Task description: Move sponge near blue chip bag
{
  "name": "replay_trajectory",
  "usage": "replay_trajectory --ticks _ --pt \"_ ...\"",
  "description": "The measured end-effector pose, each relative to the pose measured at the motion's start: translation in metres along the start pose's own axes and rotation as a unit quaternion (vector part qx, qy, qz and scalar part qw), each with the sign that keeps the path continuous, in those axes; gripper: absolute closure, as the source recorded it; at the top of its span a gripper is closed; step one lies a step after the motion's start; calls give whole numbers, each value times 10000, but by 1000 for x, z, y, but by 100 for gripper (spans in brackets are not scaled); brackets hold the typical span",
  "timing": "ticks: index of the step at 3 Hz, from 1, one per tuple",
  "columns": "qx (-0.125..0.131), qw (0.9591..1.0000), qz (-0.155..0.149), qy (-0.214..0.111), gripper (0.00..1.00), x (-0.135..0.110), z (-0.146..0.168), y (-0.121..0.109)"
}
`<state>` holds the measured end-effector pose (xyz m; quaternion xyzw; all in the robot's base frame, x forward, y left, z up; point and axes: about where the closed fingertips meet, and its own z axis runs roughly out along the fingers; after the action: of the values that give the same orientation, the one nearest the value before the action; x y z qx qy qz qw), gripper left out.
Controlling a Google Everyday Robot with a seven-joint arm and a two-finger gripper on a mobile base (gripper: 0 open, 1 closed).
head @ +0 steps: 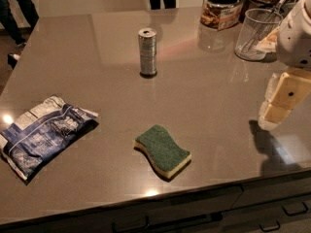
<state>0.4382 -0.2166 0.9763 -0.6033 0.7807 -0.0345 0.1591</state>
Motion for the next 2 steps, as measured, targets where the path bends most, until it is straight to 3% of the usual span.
replay_trajectory --ticks 1,2 --pt "1 10000 0 0 0 0 0 0" --pt "142 9995 147 -261 0 -13 3 -20"
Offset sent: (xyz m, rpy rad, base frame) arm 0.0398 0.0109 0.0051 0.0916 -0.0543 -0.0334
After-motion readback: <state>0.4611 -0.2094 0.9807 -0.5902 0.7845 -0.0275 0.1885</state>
